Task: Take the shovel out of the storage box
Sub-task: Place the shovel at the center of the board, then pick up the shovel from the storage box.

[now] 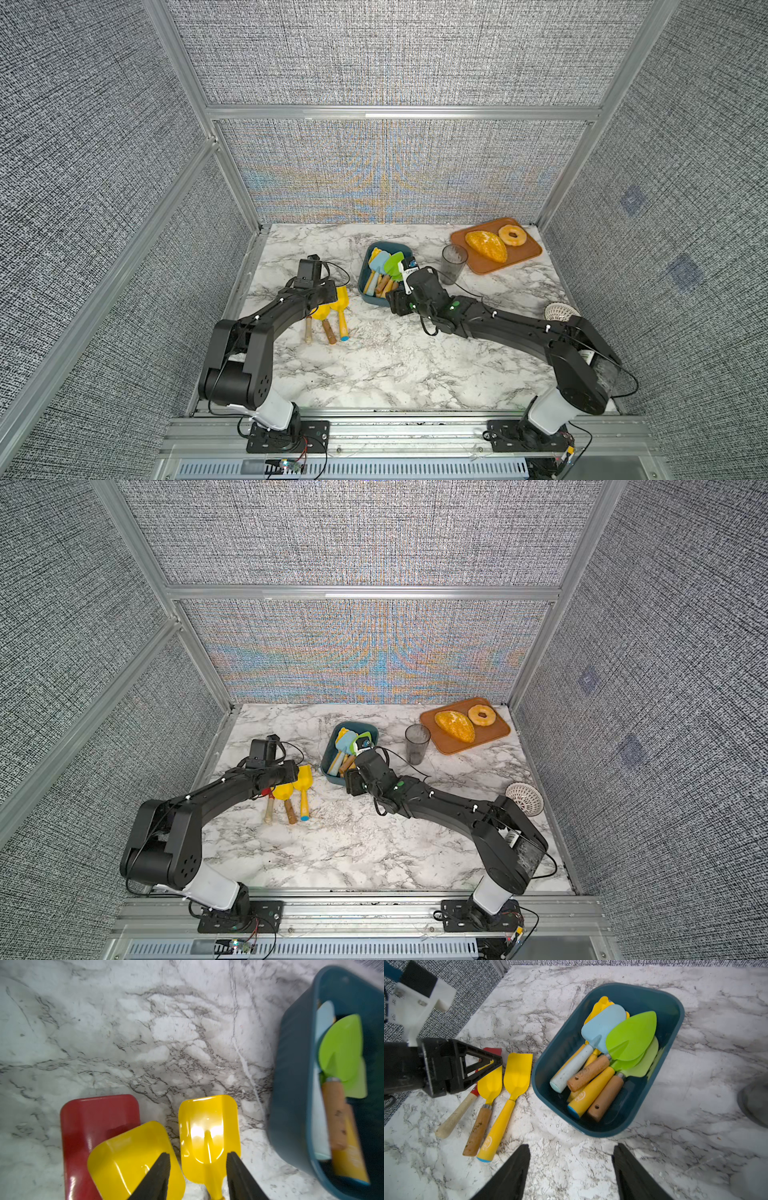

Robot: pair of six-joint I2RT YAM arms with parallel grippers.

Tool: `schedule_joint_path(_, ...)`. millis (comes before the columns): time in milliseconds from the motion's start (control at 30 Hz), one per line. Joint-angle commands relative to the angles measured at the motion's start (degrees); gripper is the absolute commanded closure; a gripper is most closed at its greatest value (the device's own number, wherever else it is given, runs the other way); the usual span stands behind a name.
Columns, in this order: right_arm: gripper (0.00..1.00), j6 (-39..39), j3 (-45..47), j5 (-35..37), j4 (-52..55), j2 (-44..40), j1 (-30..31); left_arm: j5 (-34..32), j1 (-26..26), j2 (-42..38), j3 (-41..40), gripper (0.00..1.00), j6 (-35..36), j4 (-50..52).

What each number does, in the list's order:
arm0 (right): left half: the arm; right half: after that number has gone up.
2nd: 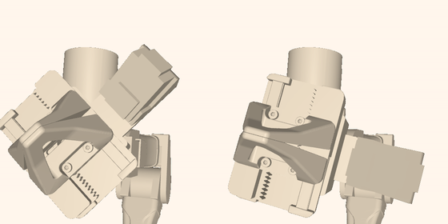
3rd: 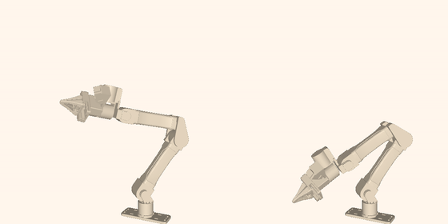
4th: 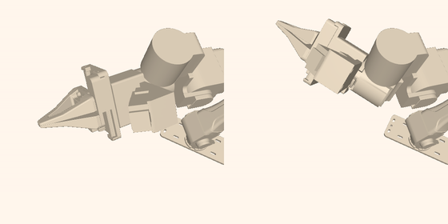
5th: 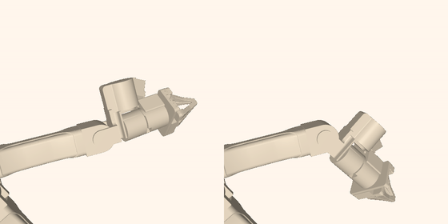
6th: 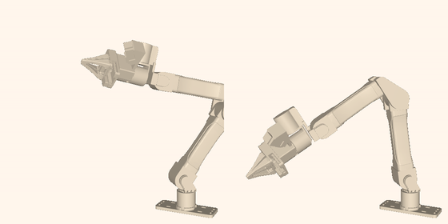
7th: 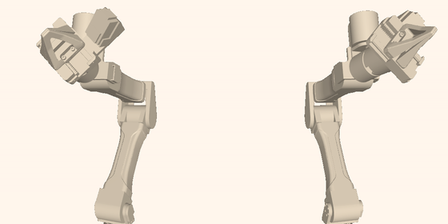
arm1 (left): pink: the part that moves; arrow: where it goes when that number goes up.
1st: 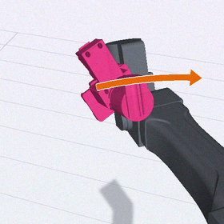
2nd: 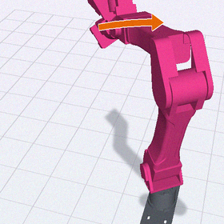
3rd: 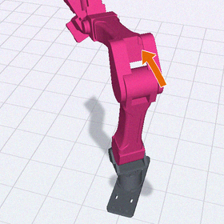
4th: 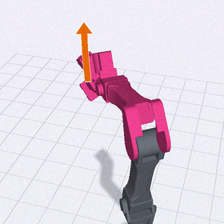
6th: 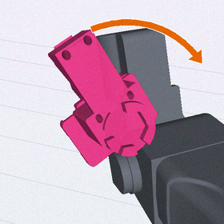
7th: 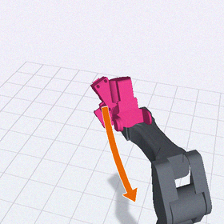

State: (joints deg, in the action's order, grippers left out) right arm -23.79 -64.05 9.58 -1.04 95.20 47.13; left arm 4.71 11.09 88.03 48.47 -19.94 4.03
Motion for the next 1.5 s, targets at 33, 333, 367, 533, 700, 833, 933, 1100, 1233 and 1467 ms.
schedule_joint_path(33,0.34,2.81,-5.86,-2.14,2.51,3.97,-2.03,7.14,-0.07,-6.28,-2.64,0.51,-0.99,-4.82)
schedule_joint_path(333,0.41,2.26,-19.68,-12.42,7.08,18.7,-7.15,13.05,0.08,-21.44,-12.36,0.52,-2.12,-7.77)
schedule_joint_path(367,0.41,2.05,-20.88,-13.0,7.56,20.06,-7.32,12.87,0.09,-22.83,-13.13,0.52,-2.1,-7.51)
schedule_joint_path(533,0.41,-1.54,-24.23,-13.57,9.08,23.06,-7.84,13.2,0.15,-26.56,-14.67,0.52,-2.03,-6.27)
schedule_joint_path(700,0.41,-5.75,-26.29,-14.84,11.85,23.08,-8.51,12.73,0.11,-29.67,-15.9,0.52,-2.62,-5.93)
schedule_joint_path(833,0.41,-7.37,-29.45,-18.22,16.34,24.0,-9.17,12.02,0.12,-32.84,-16.47,0.51,-2.63,-4.24)
schedule_joint_path(933,0.44,-7.69,-34.11,-21.0,21.85,26.88,-9.95,11.19,0.11,-34.87,-16.57,0.5,-2.47,-2.6)
schedule_joint_path(1100,0.48,-7.65,-40.0,-23.04,26.75,31.17,-9.9,9.92,0.14,-35.35,-16.93,0.48,-1.79,-2.14)
schedule_joint_path(1233,0.48,-8.15,-42.94,-22.11,29.63,34.52,-9.88,11.5,0.09,-32.98,-16.41,0.48,-1.37,-2.27)
schedule_joint_path(1467,0.49,-8.91,-44.09,-19.71,30.97,36.62,-9.86,12.87,0.12,-31.25,-16.21,0.48,-1.15,-2.54)
